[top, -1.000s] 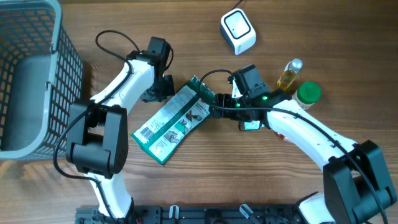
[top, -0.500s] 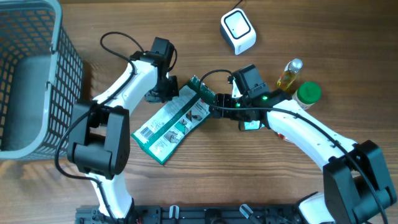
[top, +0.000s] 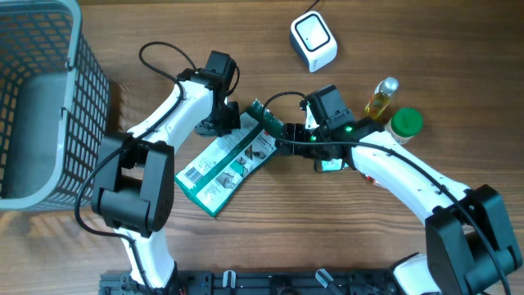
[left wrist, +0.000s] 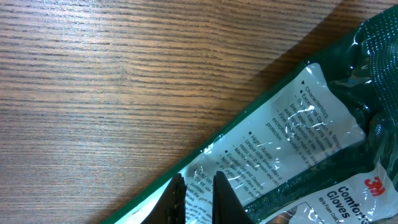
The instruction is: Scan the item barcode
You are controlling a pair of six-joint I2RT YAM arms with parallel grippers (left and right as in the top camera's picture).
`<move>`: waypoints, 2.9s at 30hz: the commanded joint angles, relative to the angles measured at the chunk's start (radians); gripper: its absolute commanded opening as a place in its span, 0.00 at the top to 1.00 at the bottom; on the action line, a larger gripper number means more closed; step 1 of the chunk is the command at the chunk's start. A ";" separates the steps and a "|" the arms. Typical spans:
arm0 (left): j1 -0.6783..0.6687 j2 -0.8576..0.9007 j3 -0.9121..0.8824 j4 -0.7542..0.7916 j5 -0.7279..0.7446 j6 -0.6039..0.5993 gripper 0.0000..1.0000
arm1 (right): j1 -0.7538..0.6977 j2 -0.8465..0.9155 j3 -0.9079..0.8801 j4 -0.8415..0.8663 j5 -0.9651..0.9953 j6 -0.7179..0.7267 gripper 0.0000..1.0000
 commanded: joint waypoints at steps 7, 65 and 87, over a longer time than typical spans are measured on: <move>-0.003 -0.019 0.002 0.000 0.016 -0.010 0.89 | 0.001 0.010 -0.008 0.001 0.016 -0.004 0.22; 0.072 -0.010 -0.172 -0.023 -0.041 -0.029 0.91 | 0.185 0.115 -0.251 0.418 0.080 0.375 0.82; 0.009 -0.015 -0.154 -0.056 0.004 -0.028 0.96 | -0.086 0.163 -0.251 0.456 -0.201 0.122 0.29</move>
